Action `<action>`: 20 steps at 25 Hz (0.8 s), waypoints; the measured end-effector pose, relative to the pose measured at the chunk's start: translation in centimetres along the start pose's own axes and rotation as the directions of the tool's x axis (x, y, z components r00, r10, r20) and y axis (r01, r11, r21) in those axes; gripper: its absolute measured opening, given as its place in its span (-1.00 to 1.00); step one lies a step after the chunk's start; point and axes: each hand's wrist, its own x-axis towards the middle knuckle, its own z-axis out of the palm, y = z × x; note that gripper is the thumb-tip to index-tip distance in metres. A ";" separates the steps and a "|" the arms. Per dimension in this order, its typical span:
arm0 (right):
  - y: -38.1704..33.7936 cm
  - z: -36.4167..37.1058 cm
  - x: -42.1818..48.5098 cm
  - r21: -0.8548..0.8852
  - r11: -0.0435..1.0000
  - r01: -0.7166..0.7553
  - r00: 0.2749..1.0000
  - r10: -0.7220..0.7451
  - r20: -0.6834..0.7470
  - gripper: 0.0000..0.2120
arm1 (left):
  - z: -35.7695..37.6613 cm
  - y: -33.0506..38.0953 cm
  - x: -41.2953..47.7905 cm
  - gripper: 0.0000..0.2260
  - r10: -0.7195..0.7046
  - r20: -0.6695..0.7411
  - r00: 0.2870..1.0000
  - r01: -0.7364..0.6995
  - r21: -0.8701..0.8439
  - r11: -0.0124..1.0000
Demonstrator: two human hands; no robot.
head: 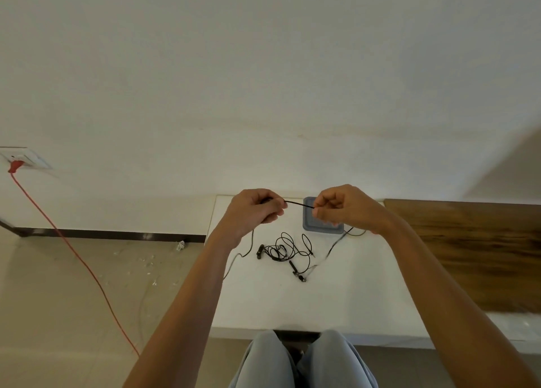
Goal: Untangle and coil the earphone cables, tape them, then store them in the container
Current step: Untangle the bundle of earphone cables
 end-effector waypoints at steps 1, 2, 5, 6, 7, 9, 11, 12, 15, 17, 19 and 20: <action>0.7 -0.4 -0.2 0.005 1.000 -0.015 1.000 0.015 0.004 -0.94 | -0.5 -0.1 0.0 -0.87 -0.011 -0.075 0.997 0.008 -0.045 0.999; 1.4 -0.9 -0.5 0.016 0.999 -0.032 0.999 0.032 -0.001 -0.93 | -1.1 -0.4 0.1 -0.87 -0.022 -0.143 0.989 0.012 -0.073 0.997; 2.4 -2.0 -1.5 0.115 0.990 -0.086 0.995 0.092 -0.043 -0.92 | -2.9 -1.4 0.1 -0.88 -0.046 -0.265 0.963 0.050 0.008 0.999; 2.5 -2.1 -1.8 0.141 0.985 -0.095 0.992 0.105 -0.066 -0.91 | -3.2 -1.8 0.1 -0.87 -0.047 -0.273 0.961 0.079 0.109 0.991; 2.5 -2.1 -1.9 0.163 0.982 -0.095 0.990 0.110 -0.087 -0.90 | -3.3 -2.1 0.1 -0.87 -0.051 -0.259 0.965 0.113 0.231 0.966; 2.6 -1.7 -1.6 0.206 0.976 -0.066 0.992 0.088 -0.096 -0.90 | -3.0 -2.4 0.0 -0.86 -0.115 -0.170 0.979 0.176 0.410 0.895; 2.5 -0.9 -1.2 0.229 0.973 -0.043 0.996 0.060 -0.071 -0.87 | -2.2 -2.7 0.2 -0.79 -0.209 -0.037 0.977 0.201 0.485 0.851; 2.2 -0.5 -1.0 0.233 0.972 -0.040 0.997 0.054 -0.054 -0.84 | -1.7 -2.9 0.3 -0.69 -0.231 0.025 0.973 0.185 0.514 0.837; 1.3 0.6 -0.6 0.249 0.967 -0.050 0.999 0.054 -0.008 -0.86 | 0.4 -2.9 0.4 -0.52 -0.106 0.127 0.986 0.040 0.437 0.898; 0.8 1.2 -0.4 0.257 0.964 -0.064 0.998 0.056 0.037 -0.86 | 1.9 -2.5 0.6 -0.63 0.015 0.199 0.980 -0.078 0.313 0.947; 0.6 1.5 -0.3 0.269 0.960 -0.081 0.995 0.063 0.077 -0.85 | 2.9 -2.3 0.8 -0.74 0.068 0.249 0.966 -0.129 0.239 0.962; 0.4 1.6 -0.3 0.275 0.957 -0.088 0.994 0.067 0.087 -0.87 | 3.1 -2.3 1.0 -0.76 0.070 0.253 0.965 -0.127 0.220 0.967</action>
